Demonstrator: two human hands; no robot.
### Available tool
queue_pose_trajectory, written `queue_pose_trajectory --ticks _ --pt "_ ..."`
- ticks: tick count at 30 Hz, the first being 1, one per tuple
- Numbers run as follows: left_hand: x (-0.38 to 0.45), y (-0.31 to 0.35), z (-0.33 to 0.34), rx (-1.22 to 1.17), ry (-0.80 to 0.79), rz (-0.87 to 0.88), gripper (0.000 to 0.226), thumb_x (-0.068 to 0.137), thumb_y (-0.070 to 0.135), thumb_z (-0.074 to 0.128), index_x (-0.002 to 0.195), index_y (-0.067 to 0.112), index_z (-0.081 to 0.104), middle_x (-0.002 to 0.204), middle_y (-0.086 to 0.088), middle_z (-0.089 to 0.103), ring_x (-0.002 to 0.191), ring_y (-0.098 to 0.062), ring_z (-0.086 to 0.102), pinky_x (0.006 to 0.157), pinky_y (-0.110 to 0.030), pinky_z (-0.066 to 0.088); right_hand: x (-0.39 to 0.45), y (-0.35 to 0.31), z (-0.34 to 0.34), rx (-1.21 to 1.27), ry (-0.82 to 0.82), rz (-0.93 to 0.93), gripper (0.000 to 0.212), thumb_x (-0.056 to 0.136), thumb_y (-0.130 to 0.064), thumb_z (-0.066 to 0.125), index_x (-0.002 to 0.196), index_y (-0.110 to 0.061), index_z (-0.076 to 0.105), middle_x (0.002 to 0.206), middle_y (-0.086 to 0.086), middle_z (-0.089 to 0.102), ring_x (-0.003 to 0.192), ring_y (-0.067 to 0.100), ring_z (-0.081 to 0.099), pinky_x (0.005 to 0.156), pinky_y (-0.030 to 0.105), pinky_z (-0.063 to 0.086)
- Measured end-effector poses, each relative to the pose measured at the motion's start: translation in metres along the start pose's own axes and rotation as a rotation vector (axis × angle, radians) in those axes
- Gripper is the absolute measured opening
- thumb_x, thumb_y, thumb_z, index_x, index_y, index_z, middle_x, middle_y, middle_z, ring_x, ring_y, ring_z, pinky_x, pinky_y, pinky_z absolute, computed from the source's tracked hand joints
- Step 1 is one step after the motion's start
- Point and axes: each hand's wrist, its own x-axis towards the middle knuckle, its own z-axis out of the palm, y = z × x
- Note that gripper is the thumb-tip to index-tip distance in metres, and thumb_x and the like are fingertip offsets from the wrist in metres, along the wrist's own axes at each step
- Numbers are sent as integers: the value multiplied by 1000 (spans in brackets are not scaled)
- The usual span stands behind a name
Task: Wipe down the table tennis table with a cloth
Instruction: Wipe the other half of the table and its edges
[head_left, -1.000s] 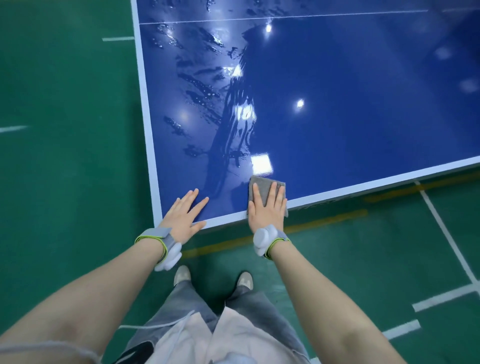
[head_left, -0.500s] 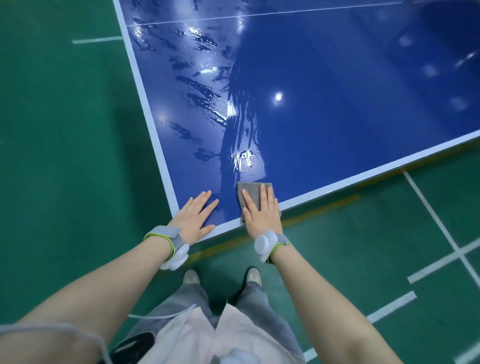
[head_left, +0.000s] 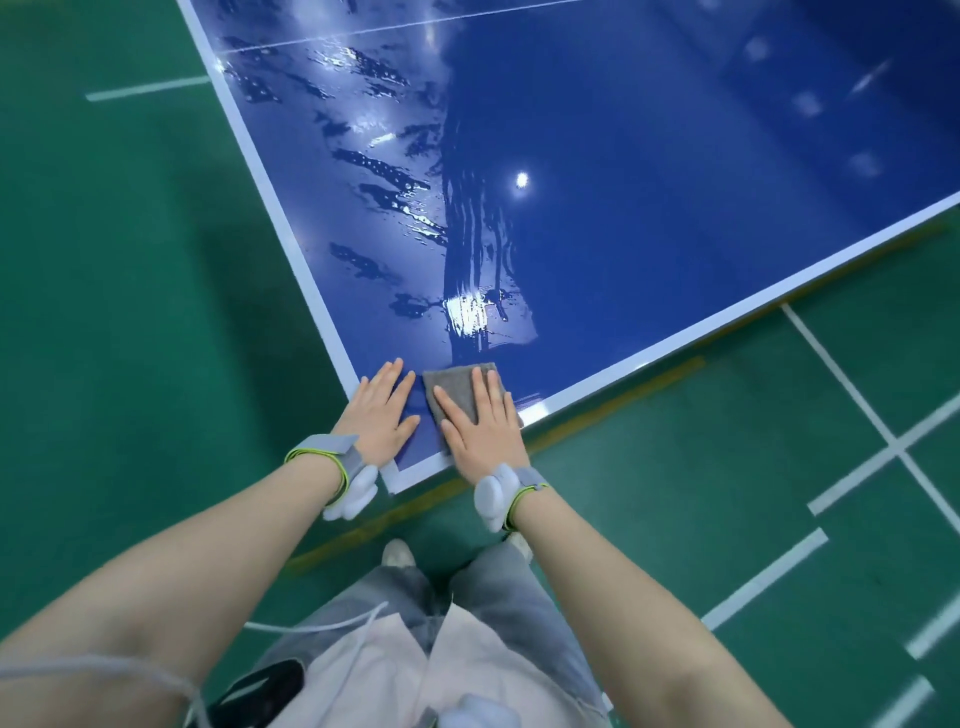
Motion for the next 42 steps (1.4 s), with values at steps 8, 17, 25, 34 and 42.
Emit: queue_pose_trajectory --ticks 8,17,25,34,42 --pt "-5 -14 -4 -22 -31 66 60 101 32 29 149 12 -1 156 -3 -11 144 -15 -10 114 -28 -7 22 39 -21 77 48 356 52 102 -42 25 151 -37 5 156 17 -19 144 30 -17 117 37 -6" --pt "0 -16 -4 -45 27 68 57 101 30 28 149 12 3 157 -2 -7 144 -15 -7 114 -28 -8 31 -10 -13 1 -4 154 53 103 -40 23 151 -34 1 155 19 -19 143 33 -20 114 40 -12" --pt "10 -25 -14 -107 28 43 56 101 28 28 148 11 3 157 -1 -6 144 -13 -6 112 -22 -8 65 57 -41 77 11 176 49 103 -37 27 149 -38 11 158 10 -14 145 25 -15 116 34 -9" --pt "24 -24 -22 -91 64 -11 57 101 28 29 148 11 2 157 -1 -6 144 -13 -7 113 -24 -9 90 1 -28 -38 10 119 51 102 -43 17 150 -37 3 156 17 -17 144 32 -17 115 41 -10" --pt "39 -28 -33 -68 61 -3 56 101 27 27 148 13 1 157 0 -7 144 -12 -8 112 -23 -10 117 53 -50 -28 33 2 51 99 -43 14 149 -36 16 159 12 -7 146 28 -10 115 35 -9"
